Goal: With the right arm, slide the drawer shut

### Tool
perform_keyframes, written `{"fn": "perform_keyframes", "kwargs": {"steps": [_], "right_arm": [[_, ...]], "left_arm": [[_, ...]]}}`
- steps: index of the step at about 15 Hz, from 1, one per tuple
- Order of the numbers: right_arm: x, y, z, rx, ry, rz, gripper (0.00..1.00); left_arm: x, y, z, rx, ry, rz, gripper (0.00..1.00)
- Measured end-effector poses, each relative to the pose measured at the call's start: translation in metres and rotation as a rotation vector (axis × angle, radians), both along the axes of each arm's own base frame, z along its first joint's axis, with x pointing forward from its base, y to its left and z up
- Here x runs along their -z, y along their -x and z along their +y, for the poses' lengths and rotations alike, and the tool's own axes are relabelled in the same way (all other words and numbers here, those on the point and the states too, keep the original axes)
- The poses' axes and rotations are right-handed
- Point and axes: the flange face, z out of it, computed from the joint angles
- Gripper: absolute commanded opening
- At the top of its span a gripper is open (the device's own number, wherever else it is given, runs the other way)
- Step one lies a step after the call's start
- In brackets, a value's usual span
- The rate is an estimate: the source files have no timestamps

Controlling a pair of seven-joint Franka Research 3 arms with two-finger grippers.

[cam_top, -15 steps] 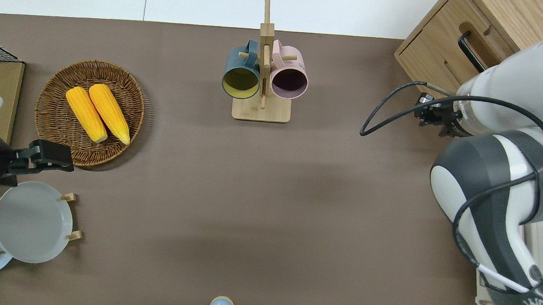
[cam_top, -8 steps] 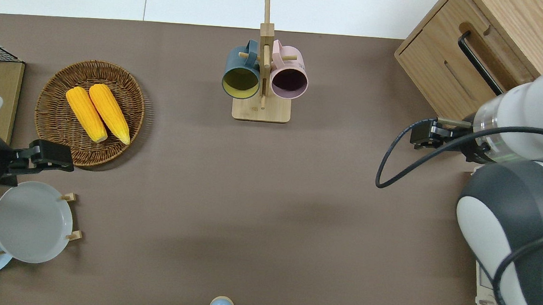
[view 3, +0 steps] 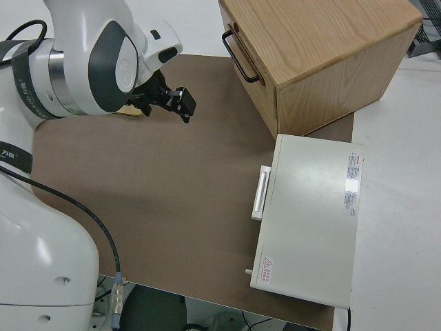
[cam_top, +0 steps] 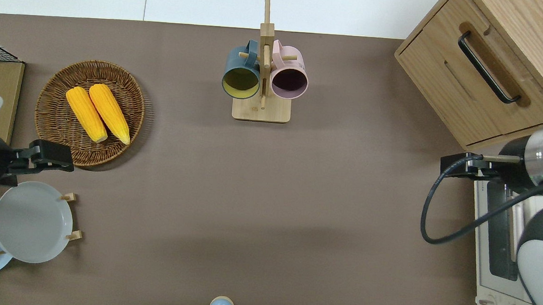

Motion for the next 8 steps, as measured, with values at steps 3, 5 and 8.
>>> {"fn": "perform_keyframes", "kwargs": {"steps": [3,5,8], "right_arm": [[-0.0007,0.0011,-0.0099,-0.011,-0.011,0.007,0.985],[-0.0008,0.0013,-0.0081,-0.018,-0.014,0.007,0.985],[-0.0012,0.002,-0.0013,-0.033,-0.018,0.006,0.985]], "left_arm": [[0.0,0.0,0.0,0.0,0.0,0.0,0.99],[0.0,0.0,0.0,0.0,0.0,0.0,0.99],[0.0,0.0,0.0,0.0,0.0,0.0,0.99]]}}
